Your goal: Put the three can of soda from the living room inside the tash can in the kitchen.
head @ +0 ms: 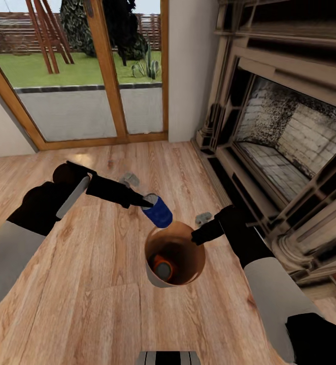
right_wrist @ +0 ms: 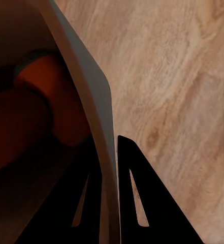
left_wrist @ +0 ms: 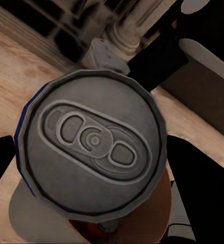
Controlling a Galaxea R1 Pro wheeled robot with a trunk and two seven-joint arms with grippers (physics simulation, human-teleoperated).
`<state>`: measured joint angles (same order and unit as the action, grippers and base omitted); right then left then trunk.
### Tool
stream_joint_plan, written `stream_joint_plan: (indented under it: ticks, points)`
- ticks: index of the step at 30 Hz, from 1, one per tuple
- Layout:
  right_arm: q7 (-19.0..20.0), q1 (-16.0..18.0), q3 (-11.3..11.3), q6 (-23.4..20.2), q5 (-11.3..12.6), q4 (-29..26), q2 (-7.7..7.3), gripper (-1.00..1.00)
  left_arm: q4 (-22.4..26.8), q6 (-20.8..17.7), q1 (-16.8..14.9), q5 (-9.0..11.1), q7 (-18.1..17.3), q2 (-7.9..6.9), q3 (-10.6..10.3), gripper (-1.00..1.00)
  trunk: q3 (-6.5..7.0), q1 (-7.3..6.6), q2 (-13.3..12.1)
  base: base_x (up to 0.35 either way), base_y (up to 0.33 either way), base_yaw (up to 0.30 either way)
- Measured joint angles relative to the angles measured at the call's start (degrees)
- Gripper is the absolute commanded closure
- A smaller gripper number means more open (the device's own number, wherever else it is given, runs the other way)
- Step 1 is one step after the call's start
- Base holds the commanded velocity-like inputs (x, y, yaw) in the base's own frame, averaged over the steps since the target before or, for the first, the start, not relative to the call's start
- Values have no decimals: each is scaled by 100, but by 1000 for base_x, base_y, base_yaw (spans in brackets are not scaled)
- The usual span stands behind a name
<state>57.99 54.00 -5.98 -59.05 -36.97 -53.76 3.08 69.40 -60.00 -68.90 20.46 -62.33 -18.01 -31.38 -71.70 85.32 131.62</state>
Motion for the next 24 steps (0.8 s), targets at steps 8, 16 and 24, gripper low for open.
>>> stream_joint_plan:
  ticks: [8,16,24]
  points:
    - [-1,255,-6,2,3,36,47,100,-63,0,1,-35,374,389,-696,100,0,0,0,0,0,0]
    - [2,333,-44,-15,4,41,73,100,-690,0,4,-382,972,1086,-1339,100,0,0,0,0,0,0]
    - [2,338,-62,-14,2,37,87,100,-1302,0,47,-1134,1020,1578,-1417,100,0,0,0,0,0,0]
